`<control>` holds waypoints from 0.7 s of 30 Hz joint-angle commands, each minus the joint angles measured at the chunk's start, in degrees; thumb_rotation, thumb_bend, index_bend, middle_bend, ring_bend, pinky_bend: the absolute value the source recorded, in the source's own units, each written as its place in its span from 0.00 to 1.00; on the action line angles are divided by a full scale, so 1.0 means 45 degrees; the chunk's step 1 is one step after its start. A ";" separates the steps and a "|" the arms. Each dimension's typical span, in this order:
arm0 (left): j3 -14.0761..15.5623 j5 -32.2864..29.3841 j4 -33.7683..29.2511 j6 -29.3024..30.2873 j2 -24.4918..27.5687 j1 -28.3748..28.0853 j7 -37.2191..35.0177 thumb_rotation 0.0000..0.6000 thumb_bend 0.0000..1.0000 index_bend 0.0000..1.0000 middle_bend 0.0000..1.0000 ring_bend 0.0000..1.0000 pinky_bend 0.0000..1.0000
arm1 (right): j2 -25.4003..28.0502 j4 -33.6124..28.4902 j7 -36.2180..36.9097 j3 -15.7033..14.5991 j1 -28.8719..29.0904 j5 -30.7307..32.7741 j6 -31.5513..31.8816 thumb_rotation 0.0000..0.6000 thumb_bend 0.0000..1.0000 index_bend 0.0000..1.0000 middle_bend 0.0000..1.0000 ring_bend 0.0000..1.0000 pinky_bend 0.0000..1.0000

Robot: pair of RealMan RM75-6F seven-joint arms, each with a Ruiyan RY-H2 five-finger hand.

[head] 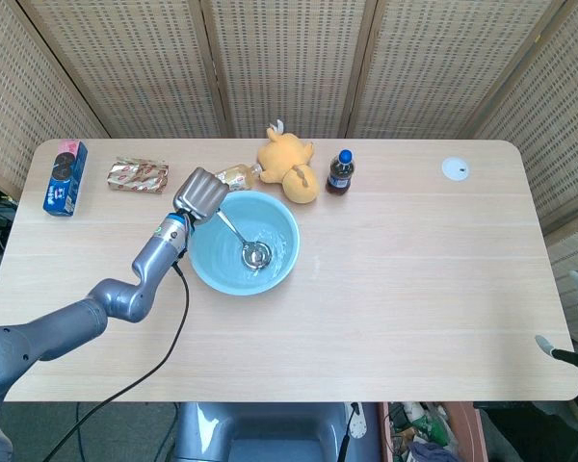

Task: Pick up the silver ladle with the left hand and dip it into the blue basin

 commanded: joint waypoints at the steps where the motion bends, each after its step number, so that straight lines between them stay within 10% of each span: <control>1: -0.0126 0.0062 -0.0320 0.0079 0.0332 0.0094 -0.0372 1.00 0.43 0.93 1.00 0.99 1.00 | -0.0010 -0.0019 -0.0039 -0.0009 0.0004 -0.0016 0.0006 1.00 0.00 0.00 0.00 0.00 0.00; 21: -0.0476 0.0325 -0.2546 0.0262 0.2348 0.0380 -0.2006 1.00 0.44 0.93 1.00 0.99 1.00 | -0.0082 -0.0197 -0.0418 -0.0034 -0.0002 0.0014 0.0094 1.00 0.00 0.00 0.00 0.00 0.00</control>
